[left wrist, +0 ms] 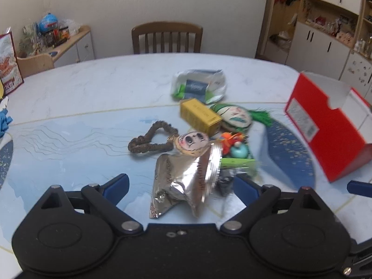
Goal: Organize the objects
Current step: 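Grasp the silver foil bag with the left tool while the right tool grasps the green eraser, then carry the foil bag and eraser into the shoebox and open both tools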
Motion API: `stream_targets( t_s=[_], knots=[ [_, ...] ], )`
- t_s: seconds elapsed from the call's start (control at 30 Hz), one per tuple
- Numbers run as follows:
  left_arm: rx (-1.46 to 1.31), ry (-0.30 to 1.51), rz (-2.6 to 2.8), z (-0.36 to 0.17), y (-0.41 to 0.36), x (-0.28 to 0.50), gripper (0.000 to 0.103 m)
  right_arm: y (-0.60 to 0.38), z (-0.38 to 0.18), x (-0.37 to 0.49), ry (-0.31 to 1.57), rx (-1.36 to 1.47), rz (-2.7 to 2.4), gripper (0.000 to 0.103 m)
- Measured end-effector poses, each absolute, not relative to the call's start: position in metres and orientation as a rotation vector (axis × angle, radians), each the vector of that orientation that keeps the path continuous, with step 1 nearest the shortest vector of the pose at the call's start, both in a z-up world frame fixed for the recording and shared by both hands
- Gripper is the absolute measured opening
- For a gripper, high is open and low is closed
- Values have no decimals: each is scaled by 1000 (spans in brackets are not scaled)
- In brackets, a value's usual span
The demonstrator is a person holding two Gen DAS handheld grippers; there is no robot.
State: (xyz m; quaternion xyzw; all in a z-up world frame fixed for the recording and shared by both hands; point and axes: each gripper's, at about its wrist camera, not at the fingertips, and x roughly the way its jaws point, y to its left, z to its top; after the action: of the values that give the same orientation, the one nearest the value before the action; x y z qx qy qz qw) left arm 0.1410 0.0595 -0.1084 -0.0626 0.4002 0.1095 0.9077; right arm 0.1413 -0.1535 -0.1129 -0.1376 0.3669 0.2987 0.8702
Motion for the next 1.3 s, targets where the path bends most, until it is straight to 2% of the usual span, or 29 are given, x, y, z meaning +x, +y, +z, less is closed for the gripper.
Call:
stream_targets(
  t_s=[0.07,0.27,0.43,0.47,0.6,0.67,0.73,0.8,1.03,1.3],
  knots=[
    [-142,837,222,-115,62,148,94,-150,-121,147,781,-310,643,92],
    [-227,891,222,-132,75,164,83,-140,-137,162,828,-326,706,79],
    [-295,898,213,-136,81,166,70,-140,-144,168,872,-312,729,60],
    [-299,897,208,-136,81,166,64,-139,-146,169,878,-312,731,59],
    [-311,899,210,-135,82,165,56,-136,-151,168,895,-323,739,45],
    [-322,900,209,-134,85,164,55,-134,-152,167,889,-329,731,41],
    [-321,904,214,-134,87,162,53,-133,-151,166,889,-327,726,30],
    [-313,907,221,-133,88,159,52,-131,-150,164,890,-331,714,24],
    [-321,885,202,-115,93,136,51,-134,-136,151,892,-286,662,20],
    [-318,827,103,-71,80,107,51,-148,-92,126,851,-200,593,20]
  ],
)
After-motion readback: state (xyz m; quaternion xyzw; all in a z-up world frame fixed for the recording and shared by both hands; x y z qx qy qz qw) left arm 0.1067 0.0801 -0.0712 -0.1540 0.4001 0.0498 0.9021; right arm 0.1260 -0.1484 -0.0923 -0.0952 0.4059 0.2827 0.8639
